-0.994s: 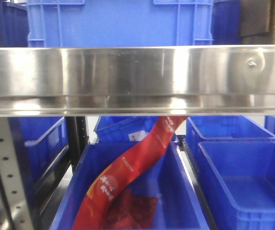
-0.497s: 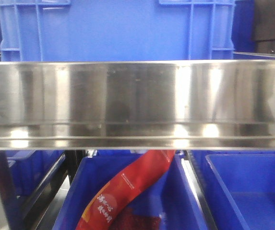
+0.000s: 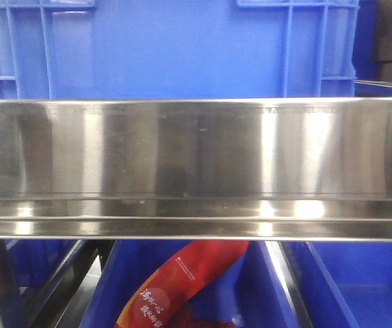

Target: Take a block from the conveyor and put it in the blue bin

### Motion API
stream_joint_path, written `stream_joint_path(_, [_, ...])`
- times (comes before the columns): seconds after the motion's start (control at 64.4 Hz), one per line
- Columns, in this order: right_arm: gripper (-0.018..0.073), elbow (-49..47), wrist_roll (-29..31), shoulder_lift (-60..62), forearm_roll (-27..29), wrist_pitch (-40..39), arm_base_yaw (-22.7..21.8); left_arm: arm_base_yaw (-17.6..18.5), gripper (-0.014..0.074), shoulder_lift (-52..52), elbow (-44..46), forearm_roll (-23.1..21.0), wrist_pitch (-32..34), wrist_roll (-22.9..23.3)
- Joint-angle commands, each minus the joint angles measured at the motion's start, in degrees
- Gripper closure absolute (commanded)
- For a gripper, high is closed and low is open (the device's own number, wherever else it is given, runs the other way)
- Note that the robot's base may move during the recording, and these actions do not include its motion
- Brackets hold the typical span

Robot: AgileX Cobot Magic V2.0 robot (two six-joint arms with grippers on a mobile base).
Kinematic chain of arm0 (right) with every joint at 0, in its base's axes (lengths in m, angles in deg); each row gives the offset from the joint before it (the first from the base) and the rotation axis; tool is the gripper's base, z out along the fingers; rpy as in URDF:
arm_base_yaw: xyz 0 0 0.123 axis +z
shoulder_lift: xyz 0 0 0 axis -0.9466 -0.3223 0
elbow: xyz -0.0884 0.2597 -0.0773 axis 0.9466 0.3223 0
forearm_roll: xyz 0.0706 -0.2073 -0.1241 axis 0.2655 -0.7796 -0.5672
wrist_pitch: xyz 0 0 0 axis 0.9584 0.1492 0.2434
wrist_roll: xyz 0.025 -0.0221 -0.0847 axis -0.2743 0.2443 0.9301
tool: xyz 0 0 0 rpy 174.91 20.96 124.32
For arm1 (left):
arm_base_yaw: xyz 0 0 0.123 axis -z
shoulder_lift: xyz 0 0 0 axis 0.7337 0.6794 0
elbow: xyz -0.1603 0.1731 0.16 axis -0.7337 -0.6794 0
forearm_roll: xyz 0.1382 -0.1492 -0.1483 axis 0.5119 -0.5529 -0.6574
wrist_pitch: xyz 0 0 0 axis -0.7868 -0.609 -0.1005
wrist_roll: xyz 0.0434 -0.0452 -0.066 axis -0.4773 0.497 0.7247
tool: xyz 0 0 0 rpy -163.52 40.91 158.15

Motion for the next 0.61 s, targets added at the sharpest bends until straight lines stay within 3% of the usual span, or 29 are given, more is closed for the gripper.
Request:
stream_joint_path(0.0, [0.0713, 0.09, 0.31, 0.20, -0.28, -1.31, 0.04, 0.38, 0.0708, -0.34, -0.04, -0.35, 1.47, 0.29])
stream_joint_path(0.59, [0.0713, 0.09, 0.31, 0.20, -0.28, -1.31, 0.04, 0.38, 0.0708, -0.34, -0.04, -0.35, 1.47, 0.29])
